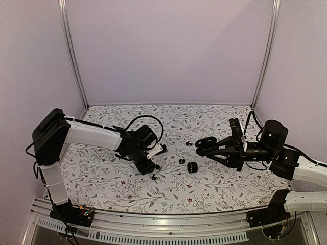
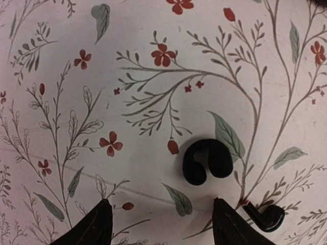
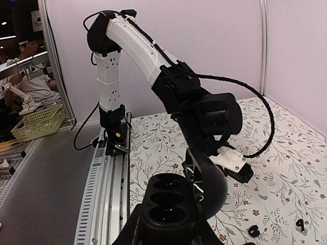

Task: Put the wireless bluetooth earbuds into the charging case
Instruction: Adjust the left earbud at the center of the board.

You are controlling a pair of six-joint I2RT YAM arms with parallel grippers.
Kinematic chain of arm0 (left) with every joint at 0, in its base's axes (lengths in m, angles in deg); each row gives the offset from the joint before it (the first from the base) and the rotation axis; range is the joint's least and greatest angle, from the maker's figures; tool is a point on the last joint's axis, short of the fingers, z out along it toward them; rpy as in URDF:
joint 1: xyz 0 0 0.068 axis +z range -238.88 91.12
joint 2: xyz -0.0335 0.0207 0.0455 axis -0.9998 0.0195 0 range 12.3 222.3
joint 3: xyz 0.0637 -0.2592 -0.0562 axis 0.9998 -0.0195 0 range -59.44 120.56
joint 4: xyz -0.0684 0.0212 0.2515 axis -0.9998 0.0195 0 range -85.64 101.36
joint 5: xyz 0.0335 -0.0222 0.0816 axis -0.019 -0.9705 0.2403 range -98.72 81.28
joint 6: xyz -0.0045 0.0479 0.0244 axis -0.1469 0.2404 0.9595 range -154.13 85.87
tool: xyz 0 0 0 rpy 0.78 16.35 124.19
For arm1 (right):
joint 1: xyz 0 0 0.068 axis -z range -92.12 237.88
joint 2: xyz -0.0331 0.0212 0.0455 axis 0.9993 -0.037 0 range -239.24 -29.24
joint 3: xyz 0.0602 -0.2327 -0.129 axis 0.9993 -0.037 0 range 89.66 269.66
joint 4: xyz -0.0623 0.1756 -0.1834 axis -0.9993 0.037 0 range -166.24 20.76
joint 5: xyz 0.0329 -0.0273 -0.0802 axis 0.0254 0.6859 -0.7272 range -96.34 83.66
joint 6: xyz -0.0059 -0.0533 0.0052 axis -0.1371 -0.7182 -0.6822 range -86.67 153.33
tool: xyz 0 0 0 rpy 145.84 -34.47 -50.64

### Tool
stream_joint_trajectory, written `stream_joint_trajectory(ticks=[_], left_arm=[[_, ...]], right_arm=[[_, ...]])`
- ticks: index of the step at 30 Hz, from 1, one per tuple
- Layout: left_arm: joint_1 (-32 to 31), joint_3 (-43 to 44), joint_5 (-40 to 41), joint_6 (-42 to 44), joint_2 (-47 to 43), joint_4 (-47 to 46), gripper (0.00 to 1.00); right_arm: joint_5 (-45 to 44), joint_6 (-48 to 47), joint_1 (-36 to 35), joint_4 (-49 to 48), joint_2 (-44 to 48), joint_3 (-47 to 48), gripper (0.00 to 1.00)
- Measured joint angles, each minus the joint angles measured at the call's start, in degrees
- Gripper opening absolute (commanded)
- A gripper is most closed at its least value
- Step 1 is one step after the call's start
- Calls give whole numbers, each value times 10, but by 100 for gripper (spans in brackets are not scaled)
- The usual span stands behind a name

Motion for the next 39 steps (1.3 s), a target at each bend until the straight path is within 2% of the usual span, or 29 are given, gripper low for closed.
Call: stream_joint_trajectory(ticks=[14,20,27,33,39], left_arm=[[1,86,-9,2,70,-1,63],[2,111,-44,-3,91,-6,60],[15,87,-110,-14,72,-25,59],[67,59,-148,-41,28,-49,52],[83,59,-166,-57,27,-61,50]], right_arm=[[0,2,0,1,-1,0,12],[-1,2,0,2,-1,0,12],[-1,2,0,3,-1,0,12],[-1,2,0,3,-1,0,12],[-1,2,0,4,-1,0,12]])
